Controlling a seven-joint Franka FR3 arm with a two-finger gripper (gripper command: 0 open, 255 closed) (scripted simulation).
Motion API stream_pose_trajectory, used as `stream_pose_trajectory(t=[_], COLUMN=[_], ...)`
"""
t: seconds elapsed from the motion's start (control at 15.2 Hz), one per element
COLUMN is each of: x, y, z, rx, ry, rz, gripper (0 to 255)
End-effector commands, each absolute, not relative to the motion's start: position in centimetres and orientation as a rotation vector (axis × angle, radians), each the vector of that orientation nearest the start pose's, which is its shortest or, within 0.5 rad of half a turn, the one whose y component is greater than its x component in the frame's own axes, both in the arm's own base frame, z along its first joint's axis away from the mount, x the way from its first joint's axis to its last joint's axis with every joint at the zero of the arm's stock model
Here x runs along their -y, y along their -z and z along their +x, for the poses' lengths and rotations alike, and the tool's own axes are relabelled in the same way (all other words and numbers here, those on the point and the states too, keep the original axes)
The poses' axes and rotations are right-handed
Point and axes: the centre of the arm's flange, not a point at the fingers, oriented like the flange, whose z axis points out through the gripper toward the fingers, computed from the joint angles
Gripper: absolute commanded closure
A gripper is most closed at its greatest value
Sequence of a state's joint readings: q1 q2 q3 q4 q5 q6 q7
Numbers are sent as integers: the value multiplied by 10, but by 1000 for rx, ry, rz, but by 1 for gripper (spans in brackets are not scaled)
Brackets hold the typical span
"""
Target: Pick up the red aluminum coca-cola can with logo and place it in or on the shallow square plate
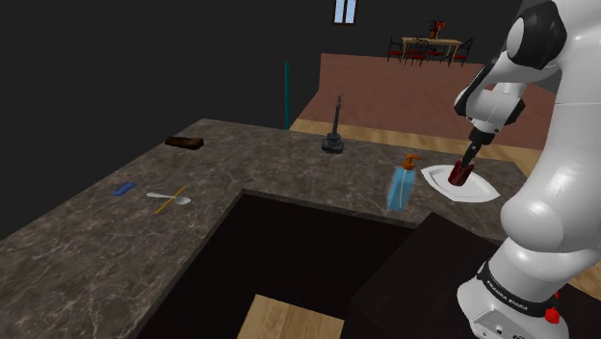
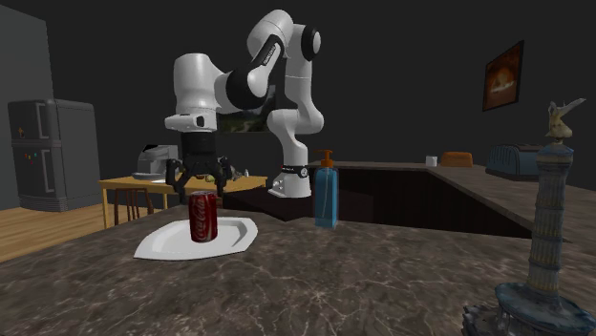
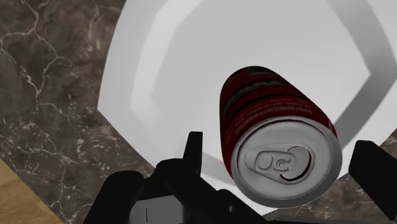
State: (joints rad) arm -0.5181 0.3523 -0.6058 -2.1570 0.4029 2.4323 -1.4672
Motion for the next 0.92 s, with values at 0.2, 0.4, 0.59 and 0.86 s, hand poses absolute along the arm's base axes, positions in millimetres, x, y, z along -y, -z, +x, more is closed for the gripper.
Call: stream_pose_trajectory(t=[0.2, 0.4, 0.59, 0.86], x=[508, 509, 509, 509], y=[-287, -311, -311, -311], z=[246, 244, 244, 244], rx=[102, 102, 102, 102], ry=[101, 101, 101, 101], rz=[-3132, -3132, -3132, -3132], gripper=[0, 0, 0, 0])
